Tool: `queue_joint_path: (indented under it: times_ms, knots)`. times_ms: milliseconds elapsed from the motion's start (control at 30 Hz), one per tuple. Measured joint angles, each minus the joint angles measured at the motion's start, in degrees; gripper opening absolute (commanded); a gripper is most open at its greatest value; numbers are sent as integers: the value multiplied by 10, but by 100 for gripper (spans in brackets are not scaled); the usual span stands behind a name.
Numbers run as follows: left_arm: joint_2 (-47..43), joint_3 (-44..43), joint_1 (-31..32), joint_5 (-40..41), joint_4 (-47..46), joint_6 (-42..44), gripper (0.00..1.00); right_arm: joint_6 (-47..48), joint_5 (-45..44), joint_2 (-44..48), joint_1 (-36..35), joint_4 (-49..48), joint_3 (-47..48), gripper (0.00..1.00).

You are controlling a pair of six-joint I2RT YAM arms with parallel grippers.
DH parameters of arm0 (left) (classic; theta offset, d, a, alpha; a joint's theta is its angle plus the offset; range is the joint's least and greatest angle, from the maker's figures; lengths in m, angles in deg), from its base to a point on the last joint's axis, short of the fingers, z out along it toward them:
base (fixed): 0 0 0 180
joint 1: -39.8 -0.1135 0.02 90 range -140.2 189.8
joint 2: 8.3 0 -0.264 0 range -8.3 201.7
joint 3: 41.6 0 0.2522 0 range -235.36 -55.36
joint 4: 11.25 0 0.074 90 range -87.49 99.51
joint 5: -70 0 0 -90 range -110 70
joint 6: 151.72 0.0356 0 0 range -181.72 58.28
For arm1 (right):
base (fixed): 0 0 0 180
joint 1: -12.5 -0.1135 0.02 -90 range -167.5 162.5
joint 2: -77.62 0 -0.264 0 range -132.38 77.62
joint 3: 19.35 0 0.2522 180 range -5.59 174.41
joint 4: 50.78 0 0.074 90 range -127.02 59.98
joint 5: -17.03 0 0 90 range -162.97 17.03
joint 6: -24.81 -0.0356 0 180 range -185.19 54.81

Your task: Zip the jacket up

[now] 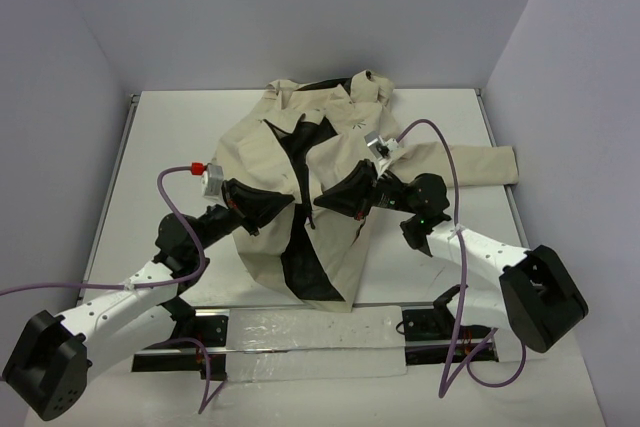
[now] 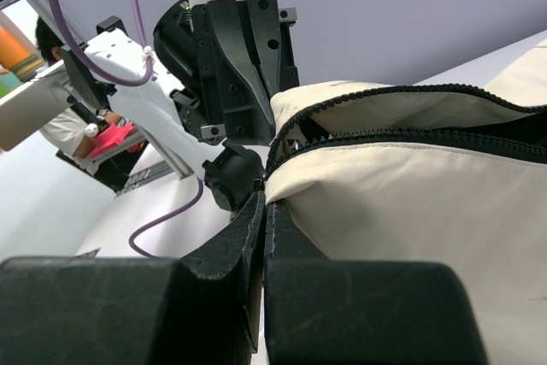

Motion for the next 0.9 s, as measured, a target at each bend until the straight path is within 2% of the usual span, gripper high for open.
queue_joint_path:
  times_ms: [900]
  knots:
    - [-7, 0, 3, 0, 9, 8, 0, -22, -2, -11, -5, -32, 3, 0]
